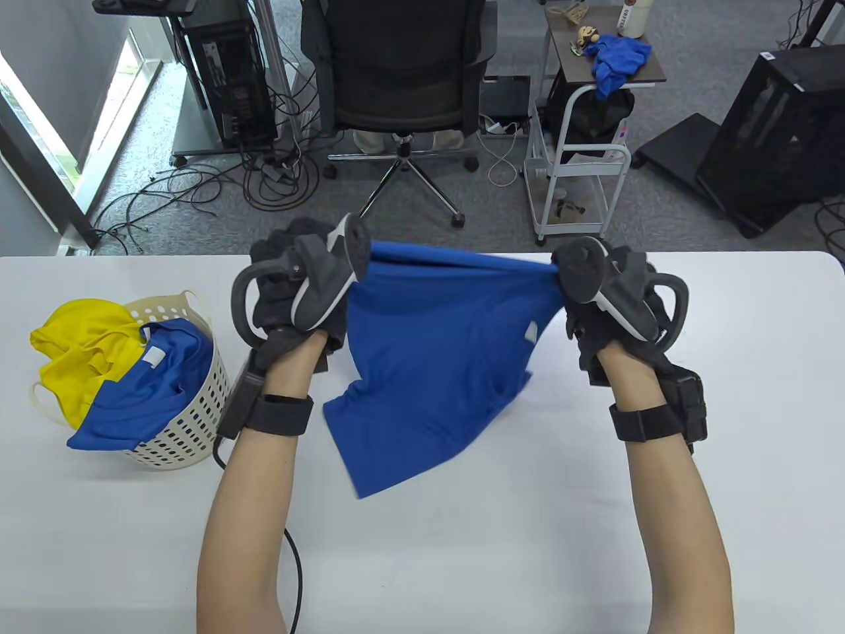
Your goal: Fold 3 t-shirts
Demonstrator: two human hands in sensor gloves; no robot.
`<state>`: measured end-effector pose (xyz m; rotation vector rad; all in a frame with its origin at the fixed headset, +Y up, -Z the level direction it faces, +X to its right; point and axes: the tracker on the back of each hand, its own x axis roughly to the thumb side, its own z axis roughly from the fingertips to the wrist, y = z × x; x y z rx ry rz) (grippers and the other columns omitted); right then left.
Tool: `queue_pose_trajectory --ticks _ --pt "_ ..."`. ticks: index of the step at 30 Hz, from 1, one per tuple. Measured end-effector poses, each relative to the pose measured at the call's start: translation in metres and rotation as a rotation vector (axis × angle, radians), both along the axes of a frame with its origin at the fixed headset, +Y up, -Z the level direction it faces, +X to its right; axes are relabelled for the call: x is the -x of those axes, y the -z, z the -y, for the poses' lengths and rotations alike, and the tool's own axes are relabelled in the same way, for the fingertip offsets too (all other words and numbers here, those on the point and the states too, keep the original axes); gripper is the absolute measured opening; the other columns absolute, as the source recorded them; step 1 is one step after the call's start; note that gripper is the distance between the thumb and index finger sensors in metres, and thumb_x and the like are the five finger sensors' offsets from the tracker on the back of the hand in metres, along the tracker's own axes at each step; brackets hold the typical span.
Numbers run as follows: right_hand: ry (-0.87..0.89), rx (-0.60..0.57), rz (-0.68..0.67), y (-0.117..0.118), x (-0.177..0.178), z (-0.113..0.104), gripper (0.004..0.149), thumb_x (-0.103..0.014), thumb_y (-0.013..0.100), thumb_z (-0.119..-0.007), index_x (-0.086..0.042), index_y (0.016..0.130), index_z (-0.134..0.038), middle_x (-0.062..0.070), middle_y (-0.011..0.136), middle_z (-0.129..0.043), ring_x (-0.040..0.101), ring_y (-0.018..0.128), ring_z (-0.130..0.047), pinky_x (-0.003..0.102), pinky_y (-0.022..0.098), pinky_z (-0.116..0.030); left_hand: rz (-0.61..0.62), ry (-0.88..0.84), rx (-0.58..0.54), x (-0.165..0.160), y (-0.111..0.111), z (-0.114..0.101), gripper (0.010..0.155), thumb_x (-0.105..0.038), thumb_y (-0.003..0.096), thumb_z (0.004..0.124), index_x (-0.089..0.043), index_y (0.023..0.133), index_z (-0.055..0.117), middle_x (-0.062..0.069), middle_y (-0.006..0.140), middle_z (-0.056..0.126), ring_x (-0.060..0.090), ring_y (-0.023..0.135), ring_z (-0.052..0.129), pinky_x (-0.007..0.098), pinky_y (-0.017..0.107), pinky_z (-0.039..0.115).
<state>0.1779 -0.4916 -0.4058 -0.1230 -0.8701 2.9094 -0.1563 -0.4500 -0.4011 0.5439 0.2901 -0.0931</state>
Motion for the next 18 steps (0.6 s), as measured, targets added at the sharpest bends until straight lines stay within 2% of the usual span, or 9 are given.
queue_pose_trajectory --ticks 1,3,6,8,11,12,14,15,18 --pt "-0.033 -0.169 -0.006 -0.019 0.0 -0.014 0.041 -0.038 0.046 -0.073 -0.038 0.087 -0.072 -0.001 0.097 -0.075 0.032 0.089 -0.076 0.062 0.071 -0.053 0.039 -0.007 -0.108 0.004 -0.017 -0.014 0.041 -0.055 0.046 0.067 -0.039 0.083 0.076 -0.013 0.096 0.076 0.011 0.084 0.085 0.044 0.072 0.07" --pt "-0.123 -0.352 0.012 -0.045 -0.002 -0.024 0.041 -0.04 0.046 -0.072 -0.04 0.087 -0.071 -0.002 0.096 -0.076 0.031 0.088 -0.078 0.061 0.07 -0.056 0.09 -0.002 -0.22 0.009 -0.04 -0.021 0.041 -0.056 0.046 0.066 -0.04 0.083 0.075 -0.013 0.096 0.076 0.011 0.083 0.085 0.045 0.071 0.07" --pt "-0.222 -0.397 0.004 -0.062 -0.005 -0.009 0.041 -0.04 0.046 -0.072 -0.04 0.086 -0.071 -0.001 0.094 -0.077 0.031 0.085 -0.08 0.061 0.068 -0.059 0.14 0.047 -0.166 0.008 -0.056 0.002 0.041 -0.056 0.0459 0.066 -0.04 0.083 0.075 -0.013 0.096 0.075 0.011 0.084 0.085 0.045 0.072 0.069" --pt "-0.266 -0.254 -0.029 -0.062 -0.008 0.023 0.041 -0.041 0.045 -0.072 -0.041 0.086 -0.071 -0.001 0.095 -0.077 0.031 0.086 -0.08 0.061 0.068 -0.059 0.16 0.093 -0.068 0.004 -0.056 0.04 0.041 -0.056 0.0454 0.066 -0.04 0.082 0.075 -0.013 0.095 0.076 0.011 0.084 0.085 0.046 0.072 0.069" --pt "-0.3 0.075 -0.094 -0.052 -0.011 0.098 0.041 -0.04 0.044 -0.074 -0.04 0.085 -0.074 0.0 0.094 -0.079 0.033 0.085 -0.081 0.061 0.067 -0.06 0.189 0.151 0.216 -0.006 -0.048 0.126 0.041 -0.056 0.0441 0.068 -0.04 0.08 0.078 -0.013 0.093 0.079 0.012 0.083 0.087 0.046 0.071 0.07" --pt "-0.325 0.268 -0.116 -0.047 -0.012 0.135 0.041 -0.039 0.044 -0.074 -0.039 0.084 -0.075 0.0 0.093 -0.08 0.032 0.084 -0.082 0.061 0.067 -0.061 0.201 0.168 0.375 -0.01 -0.045 0.165 0.041 -0.056 0.0438 0.068 -0.04 0.08 0.079 -0.013 0.093 0.079 0.012 0.083 0.087 0.047 0.071 0.07" --pt "-0.354 0.618 -0.168 -0.045 -0.012 0.197 0.041 -0.039 0.044 -0.074 -0.039 0.084 -0.075 -0.001 0.09 -0.082 0.031 0.081 -0.085 0.06 0.064 -0.064 0.171 0.193 0.569 -0.015 -0.048 0.217 0.04 -0.056 0.0427 0.069 -0.04 0.077 0.08 -0.015 0.09 0.082 0.01 0.081 0.089 0.045 0.07 0.072" --pt "-0.321 0.714 -0.219 -0.051 -0.01 0.223 0.041 -0.037 0.043 -0.075 -0.036 0.084 -0.076 0.0 0.088 -0.084 0.032 0.078 -0.086 0.059 0.063 -0.065 0.177 0.234 0.629 -0.018 -0.054 0.241 0.04 -0.056 0.0423 0.069 -0.039 0.076 0.082 -0.015 0.089 0.083 0.01 0.079 0.09 0.045 0.069 0.072" --pt "-0.39 0.78 -0.271 -0.063 -0.005 0.248 0.04 -0.037 0.043 -0.075 -0.036 0.082 -0.077 -0.001 0.084 -0.087 0.031 0.074 -0.09 0.058 0.06 -0.068 0.17 0.342 0.753 -0.017 -0.067 0.269 0.04 -0.057 0.0423 0.067 -0.041 0.076 0.082 -0.017 0.088 0.084 0.008 0.078 0.091 0.044 0.069 0.074"
